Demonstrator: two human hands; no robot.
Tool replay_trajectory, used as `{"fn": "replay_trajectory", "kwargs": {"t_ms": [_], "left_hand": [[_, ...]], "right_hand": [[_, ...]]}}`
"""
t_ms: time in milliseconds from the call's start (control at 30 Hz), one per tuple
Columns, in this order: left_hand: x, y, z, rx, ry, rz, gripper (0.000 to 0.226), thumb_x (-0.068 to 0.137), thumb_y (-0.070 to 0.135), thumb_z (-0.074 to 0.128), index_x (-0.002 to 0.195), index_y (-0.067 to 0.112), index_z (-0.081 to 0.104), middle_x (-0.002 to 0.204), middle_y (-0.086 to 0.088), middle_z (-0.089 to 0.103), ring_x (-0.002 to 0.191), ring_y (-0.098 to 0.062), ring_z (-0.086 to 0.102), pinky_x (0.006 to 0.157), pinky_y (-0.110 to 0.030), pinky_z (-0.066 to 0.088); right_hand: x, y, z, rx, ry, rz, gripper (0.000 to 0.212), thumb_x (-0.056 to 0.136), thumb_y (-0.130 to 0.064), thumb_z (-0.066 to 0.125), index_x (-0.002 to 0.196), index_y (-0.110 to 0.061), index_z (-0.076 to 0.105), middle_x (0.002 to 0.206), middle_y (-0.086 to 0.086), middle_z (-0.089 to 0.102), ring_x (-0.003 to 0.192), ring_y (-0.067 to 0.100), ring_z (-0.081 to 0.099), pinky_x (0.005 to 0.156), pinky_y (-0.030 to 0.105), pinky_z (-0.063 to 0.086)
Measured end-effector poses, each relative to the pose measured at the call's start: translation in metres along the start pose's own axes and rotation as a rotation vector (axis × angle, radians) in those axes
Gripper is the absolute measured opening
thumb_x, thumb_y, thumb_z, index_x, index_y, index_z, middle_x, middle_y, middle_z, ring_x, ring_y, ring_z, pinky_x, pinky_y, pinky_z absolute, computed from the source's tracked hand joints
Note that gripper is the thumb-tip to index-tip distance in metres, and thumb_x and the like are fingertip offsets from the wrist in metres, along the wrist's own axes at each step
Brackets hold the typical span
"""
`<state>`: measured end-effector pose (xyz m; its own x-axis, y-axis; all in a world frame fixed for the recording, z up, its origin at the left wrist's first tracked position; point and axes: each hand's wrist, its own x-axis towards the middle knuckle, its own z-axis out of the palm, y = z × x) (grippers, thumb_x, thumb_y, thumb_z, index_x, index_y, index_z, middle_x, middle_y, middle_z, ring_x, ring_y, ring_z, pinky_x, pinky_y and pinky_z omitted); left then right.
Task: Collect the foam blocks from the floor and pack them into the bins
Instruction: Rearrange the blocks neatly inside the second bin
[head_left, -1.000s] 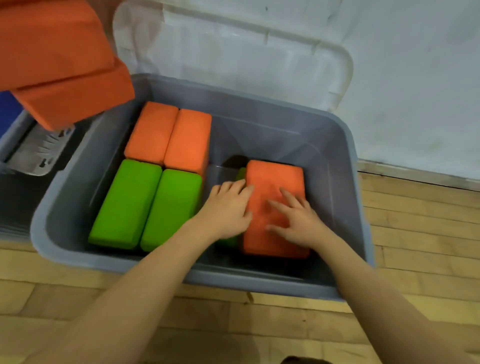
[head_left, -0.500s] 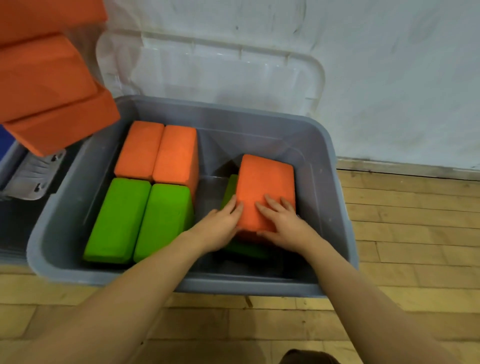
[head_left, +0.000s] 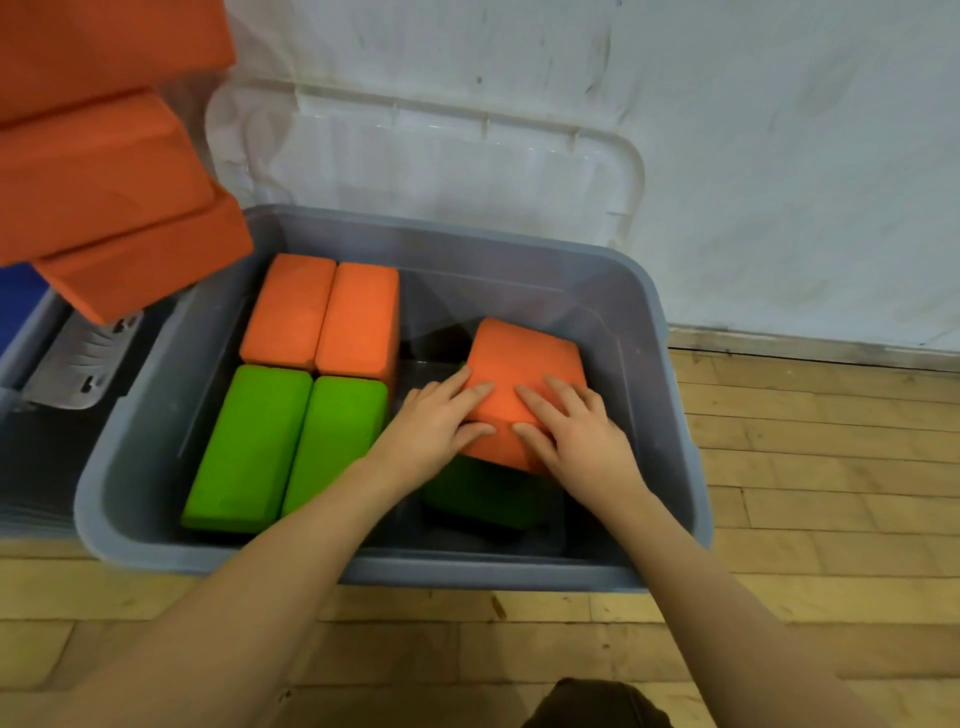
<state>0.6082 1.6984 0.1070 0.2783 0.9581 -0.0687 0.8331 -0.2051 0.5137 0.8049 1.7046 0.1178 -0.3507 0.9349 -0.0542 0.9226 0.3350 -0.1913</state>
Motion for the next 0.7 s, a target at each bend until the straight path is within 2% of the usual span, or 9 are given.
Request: {"fn": "replay_trajectory", "kwargs": {"t_ms": [100, 167, 233, 333, 400, 500, 567, 633, 700], "left_hand": [[-0.011, 0.003, -0.013, -0.102, 0.046, -0.068, 0.071, 0.079, 0.060, 0.043, 0.134, 0.015, 0.052, 0.143, -0.021, 0.041, 0.118, -0.040, 0.048, 0.104, -0.044, 0.037], [-0.018, 0.005, -0.024, -0.126, 0.090, -0.086, 0.062, 0.083, 0.052, 0.050, 0.133, 0.014, 0.053, 0.141, -0.021, 0.043, 0.120, -0.039, 0.048, 0.104, -0.042, 0.037], [-0.027, 0.007, -0.034, -0.127, 0.172, -0.074, 0.061, 0.083, 0.053, 0.049, 0.128, 0.013, 0.058, 0.135, -0.022, 0.050, 0.114, -0.040, 0.053, 0.098, -0.043, 0.042], [-0.037, 0.004, -0.055, -0.134, 0.286, -0.052, 0.060, 0.082, 0.054, 0.042, 0.121, 0.013, 0.063, 0.127, -0.020, 0.057, 0.109, -0.040, 0.057, 0.092, -0.047, 0.047], [-0.040, 0.000, -0.071, -0.125, 0.315, -0.012, 0.059, 0.084, 0.053, 0.040, 0.122, 0.012, 0.061, 0.125, -0.019, 0.057, 0.108, -0.040, 0.057, 0.092, -0.050, 0.048], [-0.043, -0.007, -0.094, 0.049, 0.308, 0.109, 0.069, 0.083, 0.061, 0.039, 0.136, 0.019, 0.047, 0.132, -0.012, 0.049, 0.108, -0.039, 0.052, 0.089, -0.051, 0.046], [-0.045, -0.014, -0.106, 0.231, 0.294, 0.232, 0.083, 0.074, 0.067, 0.051, 0.142, 0.020, 0.038, 0.140, -0.009, 0.043, 0.115, -0.039, 0.048, 0.091, -0.052, 0.042], [-0.045, -0.021, -0.114, 0.289, 0.287, 0.348, 0.094, 0.069, 0.059, 0.065, 0.145, 0.018, 0.029, 0.144, -0.009, 0.039, 0.120, -0.039, 0.046, 0.094, -0.051, 0.040], [-0.044, -0.023, -0.120, 0.310, 0.298, 0.411, 0.086, 0.075, 0.055, 0.058, 0.146, 0.021, 0.024, 0.143, -0.007, 0.041, 0.114, -0.036, 0.049, 0.092, -0.047, 0.043]], "right_hand": [[-0.001, -0.013, -0.013, 0.005, 0.014, 0.103, 0.065, 0.088, -0.066, 0.030, 0.145, -0.035, 0.028, 0.154, 0.004, 0.022, 0.133, 0.032, 0.030, 0.092, 0.050, 0.044], [-0.003, -0.022, -0.021, 0.046, 0.034, 0.121, 0.070, 0.088, -0.066, 0.030, 0.148, -0.032, 0.017, 0.156, 0.002, 0.014, 0.133, 0.030, 0.029, 0.089, 0.046, 0.048], [-0.005, -0.029, -0.030, 0.111, 0.063, 0.073, 0.075, 0.088, -0.064, 0.037, 0.149, -0.029, 0.011, 0.156, 0.002, 0.010, 0.133, 0.029, 0.029, 0.083, 0.041, 0.051], [-0.011, -0.038, -0.040, 0.192, 0.057, -0.045, 0.083, 0.079, -0.061, 0.059, 0.147, -0.032, 0.019, 0.153, 0.000, 0.008, 0.133, 0.028, 0.027, 0.082, 0.044, 0.053], [-0.013, -0.046, -0.047, 0.216, 0.089, -0.067, 0.084, 0.076, -0.059, 0.065, 0.145, -0.032, 0.025, 0.152, 0.000, 0.012, 0.132, 0.029, 0.030, 0.082, 0.047, 0.054], [-0.011, -0.061, -0.056, 0.241, 0.164, -0.098, 0.080, 0.080, -0.062, 0.057, 0.145, -0.037, 0.018, 0.153, 0.001, 0.011, 0.132, 0.031, 0.034, 0.083, 0.046, 0.054], [-0.012, -0.069, -0.063, 0.203, 0.198, -0.129, 0.077, 0.081, -0.065, 0.048, 0.145, -0.039, 0.014, 0.154, 0.003, 0.009, 0.131, 0.033, 0.036, 0.079, 0.046, 0.055], [-0.013, -0.074, -0.074, 0.182, 0.227, -0.147, 0.074, 0.083, -0.067, 0.042, 0.146, -0.040, 0.015, 0.155, 0.004, 0.010, 0.127, 0.033, 0.041, 0.074, 0.046, 0.056], [-0.009, -0.079, -0.083, 0.174, 0.258, -0.171, 0.071, 0.085, -0.066, 0.040, 0.147, -0.038, 0.018, 0.156, 0.005, 0.009, 0.127, 0.032, 0.042, 0.073, 0.044, 0.057]]}}
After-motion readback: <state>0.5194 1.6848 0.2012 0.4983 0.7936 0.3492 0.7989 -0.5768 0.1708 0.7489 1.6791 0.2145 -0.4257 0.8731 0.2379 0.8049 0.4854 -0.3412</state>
